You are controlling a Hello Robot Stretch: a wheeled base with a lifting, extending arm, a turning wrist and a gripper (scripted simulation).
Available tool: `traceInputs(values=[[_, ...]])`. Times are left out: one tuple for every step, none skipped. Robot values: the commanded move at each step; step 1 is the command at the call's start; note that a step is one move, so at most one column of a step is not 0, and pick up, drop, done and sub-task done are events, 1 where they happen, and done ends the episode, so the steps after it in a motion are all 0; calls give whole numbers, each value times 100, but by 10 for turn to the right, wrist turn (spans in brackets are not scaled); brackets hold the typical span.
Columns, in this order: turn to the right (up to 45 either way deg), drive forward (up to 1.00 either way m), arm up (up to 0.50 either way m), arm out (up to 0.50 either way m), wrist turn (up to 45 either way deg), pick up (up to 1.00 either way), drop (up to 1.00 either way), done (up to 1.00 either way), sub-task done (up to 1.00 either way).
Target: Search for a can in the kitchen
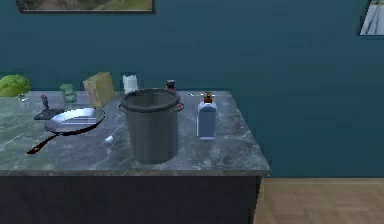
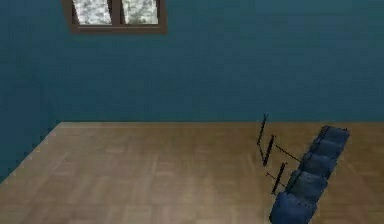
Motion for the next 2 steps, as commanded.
traceInputs(values=[[-60,0,0,0,0,0,0,0,0],[0,100,0,0,0,0,0,0,0]])
